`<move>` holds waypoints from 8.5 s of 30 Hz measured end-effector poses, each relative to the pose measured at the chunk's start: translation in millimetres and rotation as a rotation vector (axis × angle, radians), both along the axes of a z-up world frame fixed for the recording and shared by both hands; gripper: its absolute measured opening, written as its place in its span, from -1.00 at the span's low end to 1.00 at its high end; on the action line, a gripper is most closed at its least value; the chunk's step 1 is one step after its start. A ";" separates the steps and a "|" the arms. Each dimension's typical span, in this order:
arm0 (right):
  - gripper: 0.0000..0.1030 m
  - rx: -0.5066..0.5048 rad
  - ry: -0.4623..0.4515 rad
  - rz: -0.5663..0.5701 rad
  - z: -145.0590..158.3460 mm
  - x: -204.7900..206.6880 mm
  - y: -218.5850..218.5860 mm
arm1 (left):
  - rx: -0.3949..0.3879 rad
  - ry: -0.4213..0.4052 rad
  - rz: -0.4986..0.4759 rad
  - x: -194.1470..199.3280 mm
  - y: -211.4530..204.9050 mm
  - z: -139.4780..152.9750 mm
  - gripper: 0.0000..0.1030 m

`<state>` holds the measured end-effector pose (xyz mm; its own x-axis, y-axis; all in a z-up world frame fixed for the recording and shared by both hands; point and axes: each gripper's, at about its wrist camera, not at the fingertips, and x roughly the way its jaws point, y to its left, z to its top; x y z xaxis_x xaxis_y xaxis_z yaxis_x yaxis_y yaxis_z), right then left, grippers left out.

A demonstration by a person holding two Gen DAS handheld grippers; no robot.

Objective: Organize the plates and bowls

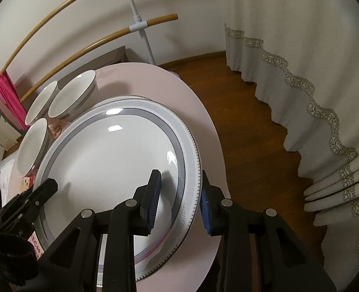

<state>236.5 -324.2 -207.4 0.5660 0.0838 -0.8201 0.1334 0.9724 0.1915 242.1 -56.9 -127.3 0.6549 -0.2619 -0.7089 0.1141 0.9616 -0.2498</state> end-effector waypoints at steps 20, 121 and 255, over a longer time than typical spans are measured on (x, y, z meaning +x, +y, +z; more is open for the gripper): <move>-0.44 0.241 -0.020 0.032 -20.7 7.5 -21.7 | 0.055 -0.016 0.016 -7.7 -6.3 8.1 -0.56; -0.43 0.192 -0.233 0.125 47.6 -68.3 41.2 | 0.053 -0.175 0.132 -145.6 65.3 75.8 0.54; -0.81 -0.160 -0.104 0.388 32.1 189.1 233.1 | 0.018 0.084 0.173 173.9 160.0 36.1 -0.76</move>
